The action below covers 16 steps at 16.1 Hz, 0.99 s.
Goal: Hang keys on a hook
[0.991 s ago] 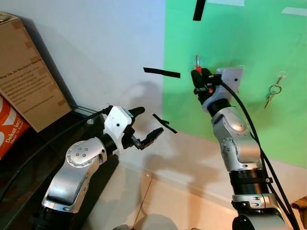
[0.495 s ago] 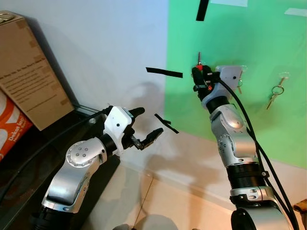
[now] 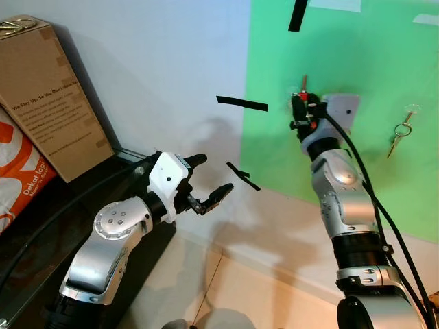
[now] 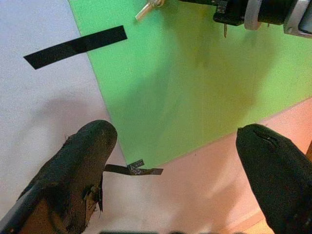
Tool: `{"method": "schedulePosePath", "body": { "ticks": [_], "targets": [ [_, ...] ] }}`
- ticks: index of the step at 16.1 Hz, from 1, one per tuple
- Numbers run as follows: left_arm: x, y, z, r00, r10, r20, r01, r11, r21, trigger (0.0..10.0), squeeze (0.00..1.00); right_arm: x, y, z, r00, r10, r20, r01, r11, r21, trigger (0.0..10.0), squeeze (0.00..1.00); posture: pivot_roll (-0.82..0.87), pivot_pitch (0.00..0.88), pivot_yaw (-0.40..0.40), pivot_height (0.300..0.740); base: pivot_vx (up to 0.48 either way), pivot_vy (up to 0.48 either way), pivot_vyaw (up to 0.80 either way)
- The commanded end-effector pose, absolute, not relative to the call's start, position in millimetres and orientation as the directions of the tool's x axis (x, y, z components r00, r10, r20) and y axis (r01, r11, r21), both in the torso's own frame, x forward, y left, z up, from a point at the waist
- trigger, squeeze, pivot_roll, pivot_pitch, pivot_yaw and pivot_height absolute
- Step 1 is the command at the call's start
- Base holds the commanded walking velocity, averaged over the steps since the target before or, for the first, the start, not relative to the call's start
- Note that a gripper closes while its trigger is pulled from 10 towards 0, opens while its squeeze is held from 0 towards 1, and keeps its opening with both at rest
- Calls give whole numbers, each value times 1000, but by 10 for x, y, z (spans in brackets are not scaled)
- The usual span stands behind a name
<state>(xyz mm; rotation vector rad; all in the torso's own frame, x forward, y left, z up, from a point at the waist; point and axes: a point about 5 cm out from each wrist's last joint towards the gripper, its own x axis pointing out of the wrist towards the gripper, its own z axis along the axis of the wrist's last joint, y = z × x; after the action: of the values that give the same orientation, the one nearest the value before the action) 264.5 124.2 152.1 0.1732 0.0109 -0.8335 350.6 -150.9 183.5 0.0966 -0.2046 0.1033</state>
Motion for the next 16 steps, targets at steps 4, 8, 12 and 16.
{"method": "schedulePosePath", "body": {
  "ticks": [4, 8, 12, 16],
  "targets": [
    [2626, 1222, 1540, 658, -748, -82, 750, 643, 154, 10000, 78, 3411, -1555, 1798, 968, 117, 224, -139, 987, 84, 10000, 0, -21, 0, 85, 740, 0, 0, 0],
    [2613, 1209, 1533, 656, -750, -83, 753, 641, 150, 10000, 75, 3393, -1544, 1752, 970, 136, 203, -152, 986, 66, 10000, 0, -23, 0, 84, 740, 0, 0, 0],
    [2611, 1211, 1537, 656, -750, -85, 753, 641, 152, 10000, 71, 3378, -1423, 1802, 953, 192, 233, -212, 975, 65, 10000, 0, -23, 0, 86, 740, 0, 0, 0],
    [2612, 1199, 1537, 654, -752, -85, 754, 639, 151, 10000, 71, 3415, -1395, 1853, 949, 197, 244, -219, 973, 66, 10000, 0, -24, 0, 85, 740, 0, 0, 0]
  ]
}}
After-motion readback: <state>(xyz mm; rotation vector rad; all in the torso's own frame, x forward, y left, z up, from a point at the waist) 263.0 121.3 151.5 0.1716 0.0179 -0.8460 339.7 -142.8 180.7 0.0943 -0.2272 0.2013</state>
